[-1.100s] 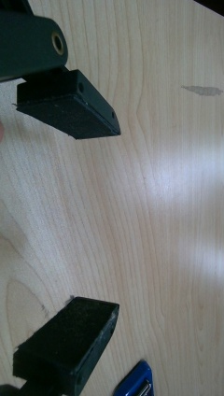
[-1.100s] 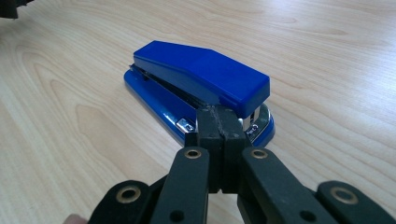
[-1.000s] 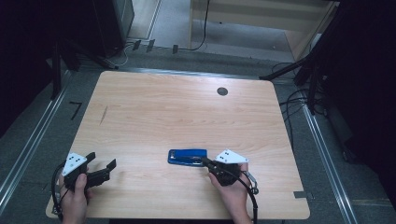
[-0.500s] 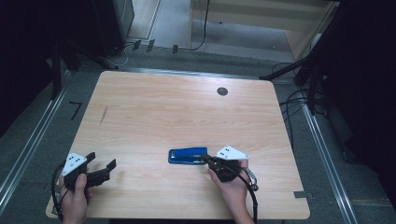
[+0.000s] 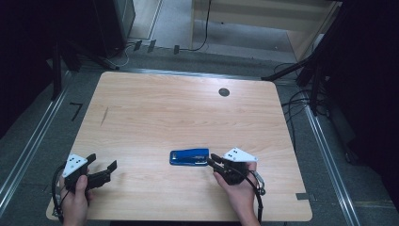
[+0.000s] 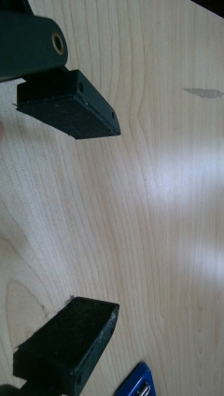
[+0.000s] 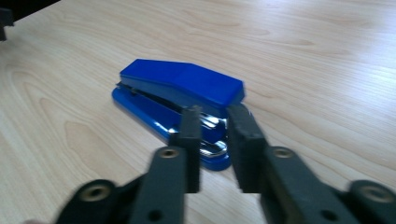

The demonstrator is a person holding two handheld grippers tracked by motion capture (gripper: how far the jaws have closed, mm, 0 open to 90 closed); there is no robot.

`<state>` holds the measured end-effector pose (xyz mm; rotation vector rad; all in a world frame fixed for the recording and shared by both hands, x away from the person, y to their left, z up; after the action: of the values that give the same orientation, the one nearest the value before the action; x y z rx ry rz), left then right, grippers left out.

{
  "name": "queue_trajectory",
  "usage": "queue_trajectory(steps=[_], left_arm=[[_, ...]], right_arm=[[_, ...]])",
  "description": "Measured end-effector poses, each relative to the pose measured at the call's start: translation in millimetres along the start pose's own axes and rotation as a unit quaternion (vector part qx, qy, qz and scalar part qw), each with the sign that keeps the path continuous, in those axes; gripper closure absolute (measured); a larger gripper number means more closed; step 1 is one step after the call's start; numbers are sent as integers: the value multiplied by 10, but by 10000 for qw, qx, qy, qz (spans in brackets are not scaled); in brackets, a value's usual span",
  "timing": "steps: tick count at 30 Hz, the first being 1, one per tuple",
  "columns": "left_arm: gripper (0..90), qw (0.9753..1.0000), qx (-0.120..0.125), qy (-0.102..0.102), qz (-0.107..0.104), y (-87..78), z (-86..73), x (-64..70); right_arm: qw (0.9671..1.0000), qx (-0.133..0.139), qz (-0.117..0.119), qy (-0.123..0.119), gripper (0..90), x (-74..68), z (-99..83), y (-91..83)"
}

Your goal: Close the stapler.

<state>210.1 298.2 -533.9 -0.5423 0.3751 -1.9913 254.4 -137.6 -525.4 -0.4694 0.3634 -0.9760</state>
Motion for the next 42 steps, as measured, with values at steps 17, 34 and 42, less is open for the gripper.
queue_trajectory(steps=[17,34,42], left_arm=[[133,10000,-14,46,-7,7,0,7],[135,10000,-24,62,-27,7,0,7],[135,10000,-16,63,-19,6,0,8]], right_arm=[[9995,51,210,245,193,248,-41,-261],[9996,33,92,269,164,473,-218,-470],[9994,98,-35,317,166,616,-284,-591]])
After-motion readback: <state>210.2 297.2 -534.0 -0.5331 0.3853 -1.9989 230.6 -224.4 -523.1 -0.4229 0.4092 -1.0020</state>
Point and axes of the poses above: each handheld gripper's, and its own axes: y roughly forward along the jaws, z roughly out of its top, x roughly to its right, the point moved 2 cm from there along y, roughly forward along the jaws, and after that the axes turned 10 degrees about -z, right-handed, at the moved point
